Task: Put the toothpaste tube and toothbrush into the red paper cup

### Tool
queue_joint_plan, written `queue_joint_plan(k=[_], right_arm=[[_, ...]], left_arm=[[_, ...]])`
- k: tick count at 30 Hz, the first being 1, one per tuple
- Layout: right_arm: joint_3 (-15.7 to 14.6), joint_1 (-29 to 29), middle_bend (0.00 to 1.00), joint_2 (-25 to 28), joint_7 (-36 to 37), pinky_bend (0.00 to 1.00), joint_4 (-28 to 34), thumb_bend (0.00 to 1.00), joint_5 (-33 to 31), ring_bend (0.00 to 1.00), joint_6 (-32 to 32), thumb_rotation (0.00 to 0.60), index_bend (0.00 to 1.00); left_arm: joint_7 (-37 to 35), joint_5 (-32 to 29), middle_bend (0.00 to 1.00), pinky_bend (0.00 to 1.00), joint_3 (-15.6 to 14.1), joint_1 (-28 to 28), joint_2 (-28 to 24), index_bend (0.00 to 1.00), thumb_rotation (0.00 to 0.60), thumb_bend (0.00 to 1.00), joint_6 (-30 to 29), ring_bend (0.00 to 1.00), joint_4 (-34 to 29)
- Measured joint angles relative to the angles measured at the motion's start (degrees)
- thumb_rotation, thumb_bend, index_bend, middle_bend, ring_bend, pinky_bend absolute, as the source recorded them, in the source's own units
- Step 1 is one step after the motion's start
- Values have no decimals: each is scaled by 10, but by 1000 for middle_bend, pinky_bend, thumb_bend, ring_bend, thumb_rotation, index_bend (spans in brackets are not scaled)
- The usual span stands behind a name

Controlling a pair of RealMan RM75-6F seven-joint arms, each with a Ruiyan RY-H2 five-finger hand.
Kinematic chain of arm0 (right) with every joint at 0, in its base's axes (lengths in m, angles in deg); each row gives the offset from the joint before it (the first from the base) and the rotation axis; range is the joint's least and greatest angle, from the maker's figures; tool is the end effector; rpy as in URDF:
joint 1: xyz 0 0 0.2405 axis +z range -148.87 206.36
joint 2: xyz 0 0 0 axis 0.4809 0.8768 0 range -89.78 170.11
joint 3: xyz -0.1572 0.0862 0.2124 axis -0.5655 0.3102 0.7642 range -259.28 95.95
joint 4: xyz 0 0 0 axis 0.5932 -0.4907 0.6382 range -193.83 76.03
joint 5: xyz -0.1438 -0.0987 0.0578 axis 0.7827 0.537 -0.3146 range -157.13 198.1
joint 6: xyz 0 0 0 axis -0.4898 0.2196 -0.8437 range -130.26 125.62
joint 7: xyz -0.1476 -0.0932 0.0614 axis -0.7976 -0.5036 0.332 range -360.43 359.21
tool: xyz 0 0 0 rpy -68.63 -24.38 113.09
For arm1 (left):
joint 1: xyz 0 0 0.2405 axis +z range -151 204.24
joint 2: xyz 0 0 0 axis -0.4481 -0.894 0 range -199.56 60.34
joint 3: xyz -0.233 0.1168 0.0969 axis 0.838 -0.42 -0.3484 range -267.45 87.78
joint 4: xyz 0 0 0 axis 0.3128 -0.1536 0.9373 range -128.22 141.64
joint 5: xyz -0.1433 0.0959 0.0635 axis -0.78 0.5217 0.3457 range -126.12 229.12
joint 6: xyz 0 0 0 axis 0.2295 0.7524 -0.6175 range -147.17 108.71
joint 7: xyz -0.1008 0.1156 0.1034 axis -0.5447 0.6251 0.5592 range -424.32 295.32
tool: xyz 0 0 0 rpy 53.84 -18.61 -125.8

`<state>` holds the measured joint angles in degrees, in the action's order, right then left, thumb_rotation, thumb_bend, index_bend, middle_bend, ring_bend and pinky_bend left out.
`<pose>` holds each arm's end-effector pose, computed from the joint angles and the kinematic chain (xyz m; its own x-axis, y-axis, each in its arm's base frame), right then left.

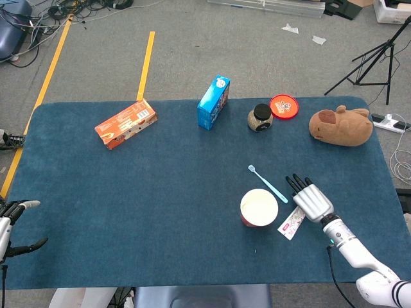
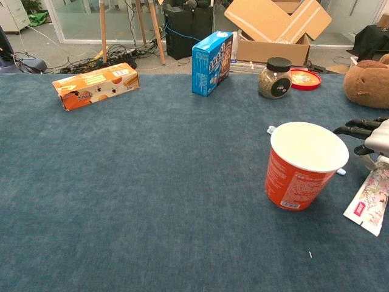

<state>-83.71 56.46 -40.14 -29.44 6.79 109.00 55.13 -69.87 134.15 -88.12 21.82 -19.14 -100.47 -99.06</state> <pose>-0.3183 -0.3329 0.0493 0.9405 -0.0713 0.3322 -0.3256 -0.4677 0.8217 -0.3008 0.2134 0.2372 0.3043 0.0858 0.9487 0.9496 0.0514 -0.3092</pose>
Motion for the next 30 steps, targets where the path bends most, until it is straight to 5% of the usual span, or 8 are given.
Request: queue_joint_plan(k=[30], right_arm=[[43, 0, 119, -12, 6, 261, -73, 47, -63, 0, 6, 600, 654]], left_arm=[[4, 0, 267, 201, -1, 0, 1, 252, 600, 0, 2, 199, 0]])
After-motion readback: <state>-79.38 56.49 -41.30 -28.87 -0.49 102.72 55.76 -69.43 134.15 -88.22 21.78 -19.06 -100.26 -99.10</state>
